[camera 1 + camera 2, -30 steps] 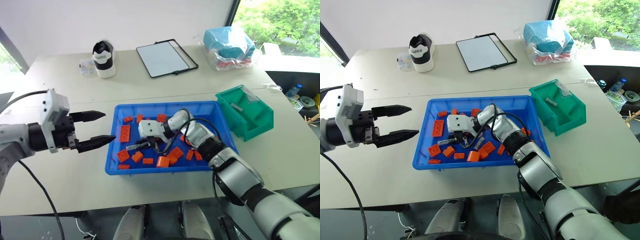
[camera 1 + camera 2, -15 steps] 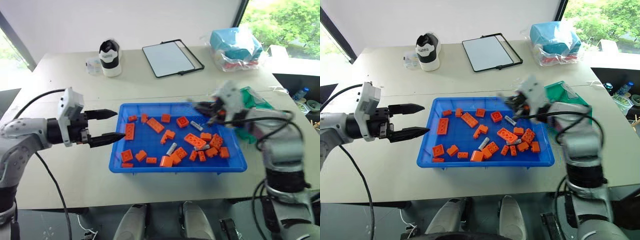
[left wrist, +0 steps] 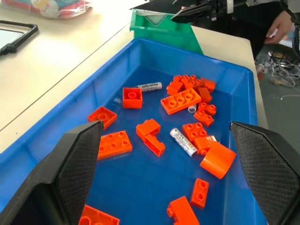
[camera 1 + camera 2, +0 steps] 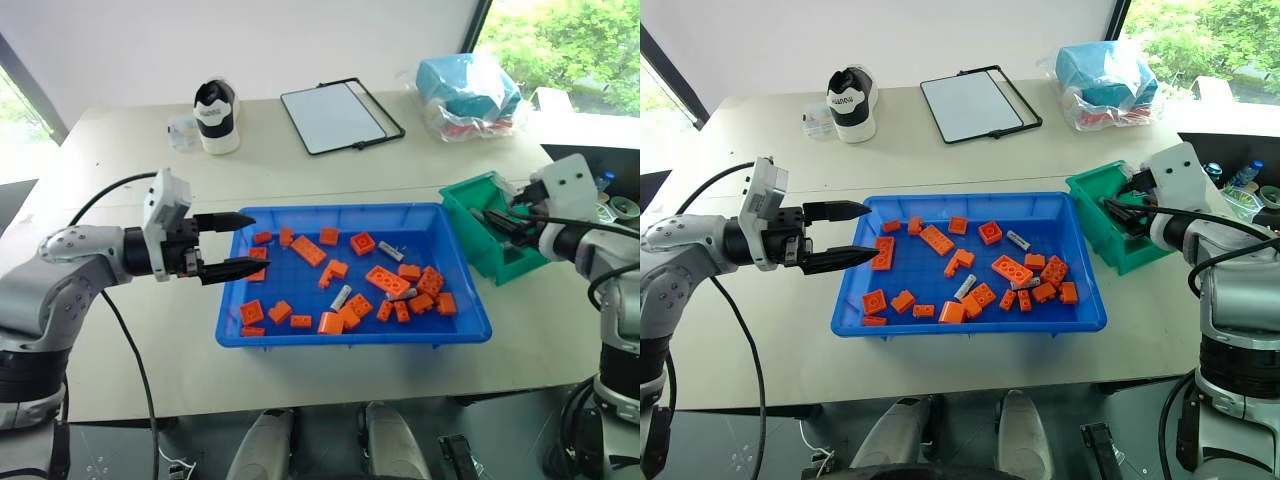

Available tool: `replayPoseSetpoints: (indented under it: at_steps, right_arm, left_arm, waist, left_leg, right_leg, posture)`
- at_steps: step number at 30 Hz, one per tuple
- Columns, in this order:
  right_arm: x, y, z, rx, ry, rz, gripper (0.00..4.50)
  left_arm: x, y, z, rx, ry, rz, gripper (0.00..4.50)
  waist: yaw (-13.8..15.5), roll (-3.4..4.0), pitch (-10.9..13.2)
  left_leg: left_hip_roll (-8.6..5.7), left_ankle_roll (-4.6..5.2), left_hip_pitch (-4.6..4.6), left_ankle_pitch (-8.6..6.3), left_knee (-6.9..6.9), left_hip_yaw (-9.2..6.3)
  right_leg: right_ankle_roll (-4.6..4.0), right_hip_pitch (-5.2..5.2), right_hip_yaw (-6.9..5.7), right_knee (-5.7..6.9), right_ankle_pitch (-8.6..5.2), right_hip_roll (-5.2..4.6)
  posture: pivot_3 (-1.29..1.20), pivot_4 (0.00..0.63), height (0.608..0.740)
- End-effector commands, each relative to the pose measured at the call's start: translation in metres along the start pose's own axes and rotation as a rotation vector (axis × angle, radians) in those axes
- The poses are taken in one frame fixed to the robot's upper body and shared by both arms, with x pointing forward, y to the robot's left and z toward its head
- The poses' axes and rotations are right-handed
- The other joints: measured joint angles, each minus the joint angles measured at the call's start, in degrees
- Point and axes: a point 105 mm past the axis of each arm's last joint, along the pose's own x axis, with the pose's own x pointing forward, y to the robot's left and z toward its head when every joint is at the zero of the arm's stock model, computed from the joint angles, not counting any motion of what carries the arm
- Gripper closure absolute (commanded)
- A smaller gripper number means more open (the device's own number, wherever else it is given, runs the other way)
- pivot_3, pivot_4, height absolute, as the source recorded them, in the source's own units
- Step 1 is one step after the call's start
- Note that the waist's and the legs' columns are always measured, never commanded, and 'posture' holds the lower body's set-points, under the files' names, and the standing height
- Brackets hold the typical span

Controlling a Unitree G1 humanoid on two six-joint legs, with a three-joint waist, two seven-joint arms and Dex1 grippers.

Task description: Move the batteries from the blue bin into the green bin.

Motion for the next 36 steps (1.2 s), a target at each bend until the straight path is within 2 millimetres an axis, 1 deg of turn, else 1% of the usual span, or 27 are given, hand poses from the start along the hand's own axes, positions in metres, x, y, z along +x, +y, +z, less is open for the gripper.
replayPoseSetpoints:
  at_steps: [1, 3, 5, 8, 10, 12, 17, 22, 28, 33, 36]
  right_arm:
    - [-0.007, 0.047, 0.037, -0.139, -0.138, 0.284, 1.41]
    - [-0.006, 0.075, 0.041, -0.248, -0.148, 0.475, 1.41]
    - [0.002, 0.098, 0.041, -0.334, -0.143, 0.639, 1.41]
    - [0.021, 0.119, 0.038, -0.437, -0.135, 0.797, 1.41]
    - [0.043, 0.135, 0.029, -0.542, -0.120, 0.887, 1.41]
    - [0.058, 0.146, 0.018, -0.622, -0.097, 0.955, 1.41]
    - [0.074, 0.161, -0.007, -0.794, -0.082, 1.100, 1.41]
    - [0.075, 0.171, -0.023, -0.873, -0.093, 1.224, 1.41]
    - [0.073, 0.177, -0.032, -0.856, -0.107, 1.299, 1.41]
    - [0.071, 0.184, -0.040, -0.856, -0.107, 1.333, 1.41]
    - [0.070, 0.192, -0.044, -0.845, -0.108, 1.349, 1.41]
  left_arm:
    - [-0.002, -0.003, 0.008, 0.039, -0.013, -0.005, 0.00]
    - [-0.002, -0.004, 0.008, 0.039, -0.011, -0.007, 0.00]
    - [-0.001, -0.003, 0.009, 0.040, -0.009, -0.011, 0.00]
    - [0.000, -0.003, 0.010, 0.042, -0.010, -0.012, 0.00]
    - [0.000, -0.006, 0.011, 0.046, -0.014, -0.008, 0.00]
    - [-0.001, -0.009, 0.012, 0.047, -0.018, -0.002, 0.00]
    - [-0.011, -0.017, 0.012, 0.040, -0.011, 0.042, 0.00]
    - [-0.021, -0.023, 0.013, 0.038, -0.003, 0.093, 0.00]
    - [-0.026, -0.027, 0.013, 0.035, 0.003, 0.117, 0.00]
    - [-0.024, -0.027, 0.014, 0.038, 0.006, 0.111, 0.00]
    - [-0.023, -0.025, 0.015, 0.042, 0.003, 0.104, 0.00]
  waist:
    - [-0.01, 0.00, 0.00]
    - [-0.05, -0.03, 0.02]
    - [-0.22, -0.05, 0.03]
    - [-0.33, -0.09, 0.05]
    - [-0.36, -0.12, 0.05]
    - [-0.40, -0.15, 0.07]
    - [-0.18, -0.28, 0.16]
    - [-0.31, -0.32, 0.23]
    - [-0.32, -0.32, 0.23]
    - [-0.28, -0.32, 0.23]
    - [-0.28, -0.32, 0.23]
  left_leg:
    - [0.00, 0.01, 0.00, 0.00, 0.00, -0.01]
    - [0.01, 0.03, 0.00, -0.02, 0.00, -0.02]
    - [0.01, 0.03, 0.02, -0.02, 0.02, -0.01]
    - [0.01, 0.03, 0.04, -0.02, 0.05, 0.02]
    - [0.01, 0.03, 0.04, -0.02, 0.05, 0.00]
    - [0.01, 0.02, 0.06, -0.02, 0.05, 0.00]
    - [-0.01, 0.00, 0.03, -0.01, 0.02, -0.03]
    - [-0.01, -0.03, 0.04, 0.00, 0.03, -0.05]
    - [0.00, -0.06, 0.11, 0.01, 0.02, -0.10]
    - [0.00, -0.07, 0.11, 0.01, 0.02, -0.10]
    - [0.00, -0.08, 0.12, 0.01, 0.02, -0.11]
  right_leg:
    - [0.00, 0.00, 0.00, 0.00, 0.00, 0.00]
    - [0.01, 0.02, -0.02, -0.01, -0.01, 0.01]
    - [0.02, 0.06, -0.03, -0.03, -0.01, 0.02]
    - [0.02, 0.08, -0.03, -0.05, -0.01, 0.03]
    - [0.02, 0.08, -0.03, -0.05, -0.01, 0.04]
    - [0.02, 0.09, -0.03, -0.04, 0.00, 0.06]
    - [0.02, 0.06, -0.02, -0.03, 0.00, 0.05]
    - [0.02, 0.06, -0.02, -0.03, 0.00, 0.06]
    - [0.01, 0.10, -0.02, 0.01, 0.01, 0.10]
    - [0.01, 0.10, -0.01, 0.01, 0.01, 0.10]
    - [0.01, 0.10, -0.01, 0.01, 0.01, 0.11]
  posture:
    - [0.00, 0.150, 0.731]
    - [0.00, 0.150, 0.731]
    - [0.00, 0.150, 0.731]
    - [0.00, 0.150, 0.731]
    - [0.00, 0.150, 0.731]
    - [0.00, 0.150, 0.731]
    - [0.00, 0.150, 0.731]
    - [0.00, 0.150, 0.731]
    - [0.00, 0.150, 0.731]
    - [0.00, 0.150, 0.731]
    - [0.00, 0.150, 0.731]
